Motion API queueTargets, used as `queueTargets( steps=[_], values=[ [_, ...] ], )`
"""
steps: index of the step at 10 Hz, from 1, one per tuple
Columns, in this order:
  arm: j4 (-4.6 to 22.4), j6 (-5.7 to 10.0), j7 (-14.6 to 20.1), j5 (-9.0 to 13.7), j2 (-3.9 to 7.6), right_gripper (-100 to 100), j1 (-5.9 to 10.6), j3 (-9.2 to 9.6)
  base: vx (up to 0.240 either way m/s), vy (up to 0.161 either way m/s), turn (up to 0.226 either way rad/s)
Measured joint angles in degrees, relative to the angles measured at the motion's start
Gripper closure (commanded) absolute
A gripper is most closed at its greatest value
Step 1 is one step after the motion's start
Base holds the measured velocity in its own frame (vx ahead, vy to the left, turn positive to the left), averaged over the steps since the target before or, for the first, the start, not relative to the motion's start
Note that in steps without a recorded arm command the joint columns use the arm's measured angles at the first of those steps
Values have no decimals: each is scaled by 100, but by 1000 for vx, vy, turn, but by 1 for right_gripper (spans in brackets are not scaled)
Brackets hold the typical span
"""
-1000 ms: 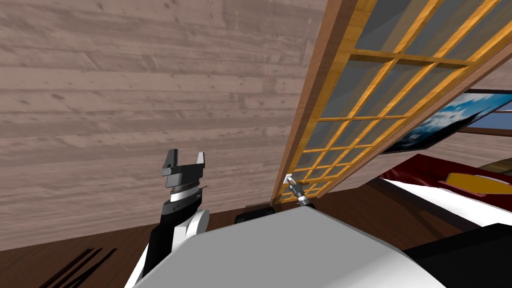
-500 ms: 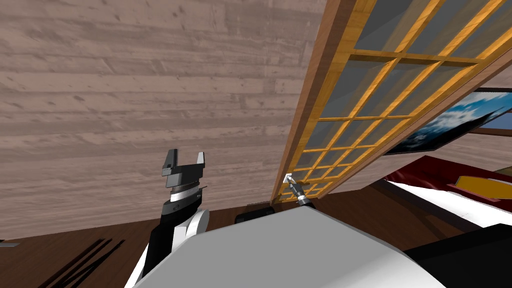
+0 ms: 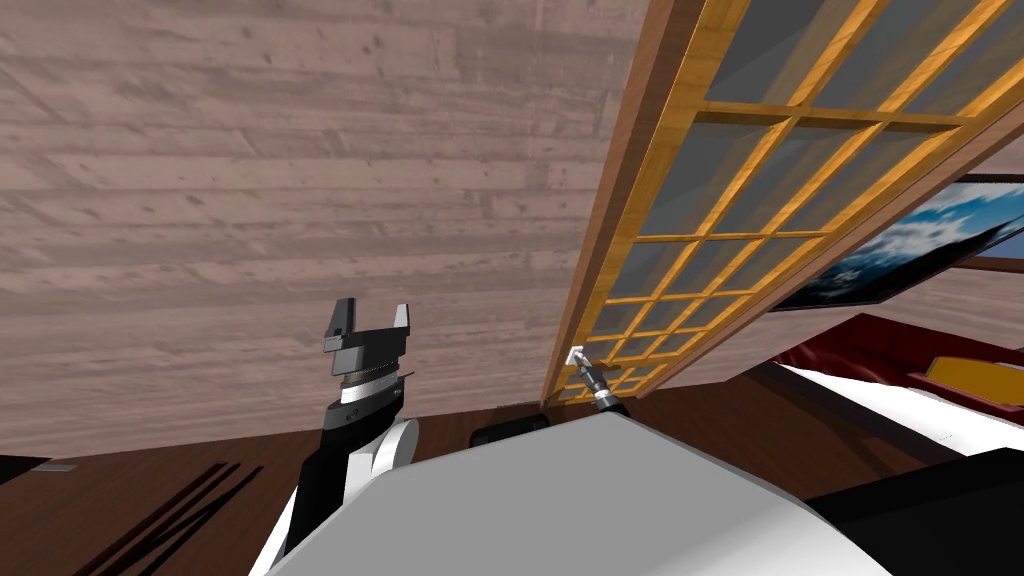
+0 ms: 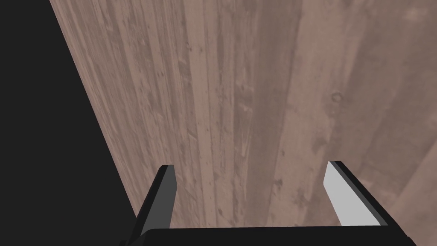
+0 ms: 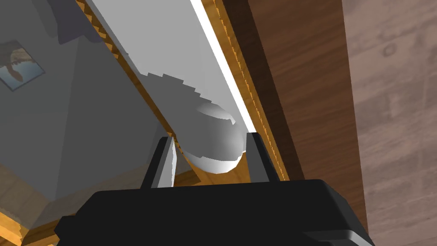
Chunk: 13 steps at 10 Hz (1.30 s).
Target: Pull the door open
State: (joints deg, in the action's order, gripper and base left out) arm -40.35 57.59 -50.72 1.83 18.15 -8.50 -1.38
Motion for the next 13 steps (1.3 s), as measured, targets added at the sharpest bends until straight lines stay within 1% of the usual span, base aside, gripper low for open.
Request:
queueTargets(
  steps=[5,11,12,13],
  values=[
    [4,-41,691,108,-8,100,35,40,-34,-13,40],
    [92,-58,1569,265,-14,100,122,92,-38,-13,38],
    [91,-63,1678,279,-22,-100,123,101,-17,18,-39],
    [111,-26,1628,261,3,-100,101,92,-8,30,-41]
  ],
)
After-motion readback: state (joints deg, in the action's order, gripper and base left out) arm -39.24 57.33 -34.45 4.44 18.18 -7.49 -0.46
